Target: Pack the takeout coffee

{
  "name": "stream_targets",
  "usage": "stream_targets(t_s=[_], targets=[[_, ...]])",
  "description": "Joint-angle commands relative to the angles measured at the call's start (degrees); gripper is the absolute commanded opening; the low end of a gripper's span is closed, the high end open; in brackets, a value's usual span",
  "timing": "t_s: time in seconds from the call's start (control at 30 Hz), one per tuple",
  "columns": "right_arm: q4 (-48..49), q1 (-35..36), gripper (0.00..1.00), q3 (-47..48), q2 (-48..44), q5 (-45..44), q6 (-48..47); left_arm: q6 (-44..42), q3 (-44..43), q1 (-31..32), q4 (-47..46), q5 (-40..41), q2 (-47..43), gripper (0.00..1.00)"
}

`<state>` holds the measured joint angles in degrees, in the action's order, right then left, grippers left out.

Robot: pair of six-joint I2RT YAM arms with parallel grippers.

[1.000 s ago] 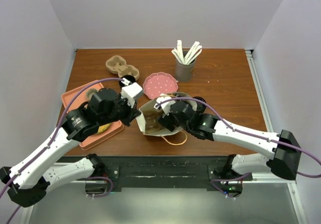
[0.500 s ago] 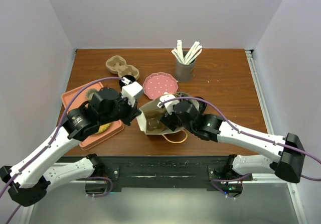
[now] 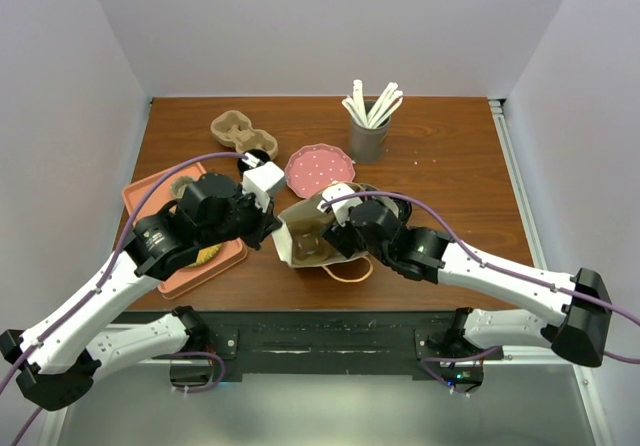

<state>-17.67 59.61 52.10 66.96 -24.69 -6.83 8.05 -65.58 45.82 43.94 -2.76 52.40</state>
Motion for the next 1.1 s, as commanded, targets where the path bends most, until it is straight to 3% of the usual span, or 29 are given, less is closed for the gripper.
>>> stream_targets(t_s=[0.0,0.27,0.57,1.07], targets=[[0.1,-0.3,0.82,2.7,-2.5,-1.9,1.5,0.9,-2.5,0.0,0.4,0.1,-0.4,0.0],[0.2,-0.3,0.74,3.1,-3.8,1.5,1.5,2.1,-2.5,0.0,0.4,0.3,-0.5,0.0],[0.0,-0.1,0.66,3.0,-6.0,11.5,2.3,3.9,-2.9,0.1,-0.1,0.5,-0.2,0.0],[-6.3,-0.2,0.53,8.5,-4.6,21.3,-0.5,6.4,-4.7,0.0,-1.1,0.7,1.6,0.04]])
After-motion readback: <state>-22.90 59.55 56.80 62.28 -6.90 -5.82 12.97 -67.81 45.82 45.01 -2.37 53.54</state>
